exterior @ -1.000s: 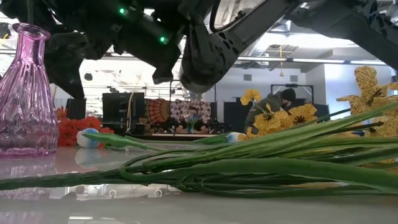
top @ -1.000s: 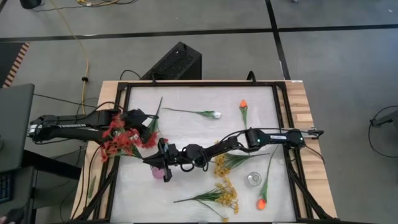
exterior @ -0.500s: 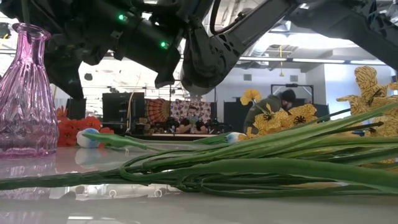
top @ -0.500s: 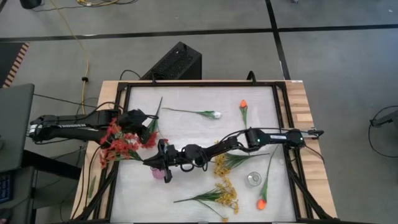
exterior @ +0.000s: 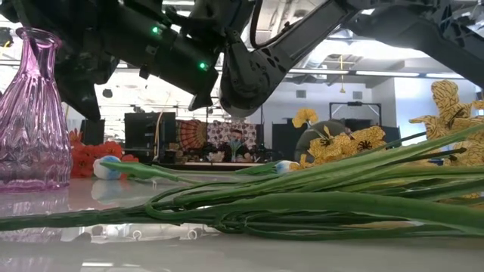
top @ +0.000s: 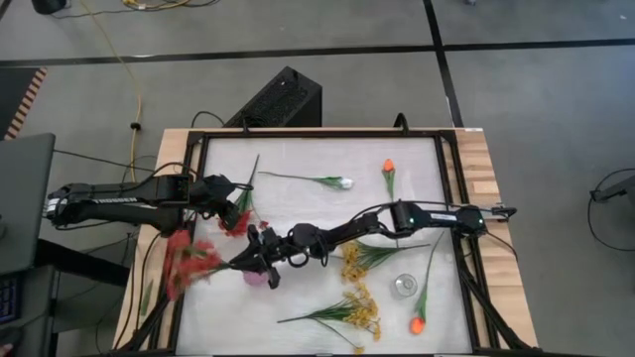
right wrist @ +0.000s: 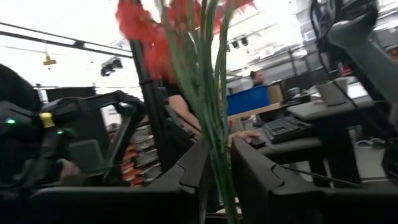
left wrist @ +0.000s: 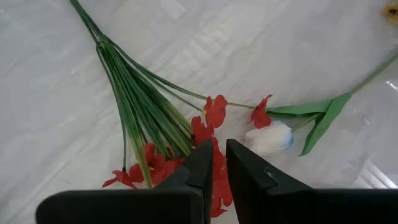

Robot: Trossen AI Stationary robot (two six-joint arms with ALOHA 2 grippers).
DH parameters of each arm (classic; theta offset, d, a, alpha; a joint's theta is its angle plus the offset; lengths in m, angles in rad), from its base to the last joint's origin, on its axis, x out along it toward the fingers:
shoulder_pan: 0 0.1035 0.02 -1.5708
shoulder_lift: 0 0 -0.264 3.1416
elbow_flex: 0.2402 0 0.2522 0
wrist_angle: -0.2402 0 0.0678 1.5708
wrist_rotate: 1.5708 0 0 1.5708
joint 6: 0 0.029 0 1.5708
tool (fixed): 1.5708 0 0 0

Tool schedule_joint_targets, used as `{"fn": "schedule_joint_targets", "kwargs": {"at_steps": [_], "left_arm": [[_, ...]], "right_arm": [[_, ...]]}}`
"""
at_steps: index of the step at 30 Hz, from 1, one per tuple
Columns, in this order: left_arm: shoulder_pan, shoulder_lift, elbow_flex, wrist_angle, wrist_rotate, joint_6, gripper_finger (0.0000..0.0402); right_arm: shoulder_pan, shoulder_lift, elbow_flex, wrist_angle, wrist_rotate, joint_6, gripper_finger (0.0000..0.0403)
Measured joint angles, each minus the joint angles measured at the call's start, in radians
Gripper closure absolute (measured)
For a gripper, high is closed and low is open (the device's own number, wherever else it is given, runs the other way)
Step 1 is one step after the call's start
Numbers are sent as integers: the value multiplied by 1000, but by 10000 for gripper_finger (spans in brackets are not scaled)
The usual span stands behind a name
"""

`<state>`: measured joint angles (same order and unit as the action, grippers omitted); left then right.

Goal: Sort flowers into vase by color
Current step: Put the bottom red flowers into the purple vase, then put the red flowers into the purple vase

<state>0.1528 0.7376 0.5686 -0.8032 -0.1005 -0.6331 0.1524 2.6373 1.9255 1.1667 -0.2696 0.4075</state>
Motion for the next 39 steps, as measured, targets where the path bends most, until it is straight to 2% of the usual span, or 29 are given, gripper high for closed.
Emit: {"fn": "schedule_joint_targets", "kwargs": {"at_steps": [10, 18, 22, 27, 31, 33, 36, 39], "left_arm": [[0, 0, 0, 0, 13, 0, 370], [0, 0, 0, 0, 7, 2, 370], [0, 0, 0, 0, 5, 3, 370], [0, 0, 0, 0, 2, 2, 370], [0, 0, 0, 0, 2, -7, 370], [0, 0, 0, 0, 2, -8, 370], [0, 0, 0, 1, -2, -14, 370], [0, 0, 0, 0, -8, -35, 370]], "right_arm": [[-23, -5, 0, -3, -82, 39, 285], [-83, -71, -1, -88, -313, 143, 284], [-117, -141, 0, -260, -474, 145, 284], [-164, -255, 0, -733, -653, -4, 284], [-205, -363, 0, -1148, -662, -259, 284], [-225, -415, 1, -1336, -633, -390, 284], [-247, -479, 0, -1538, -511, -553, 284], [-257, -527, 0, -1663, -318, -689, 284]]}}
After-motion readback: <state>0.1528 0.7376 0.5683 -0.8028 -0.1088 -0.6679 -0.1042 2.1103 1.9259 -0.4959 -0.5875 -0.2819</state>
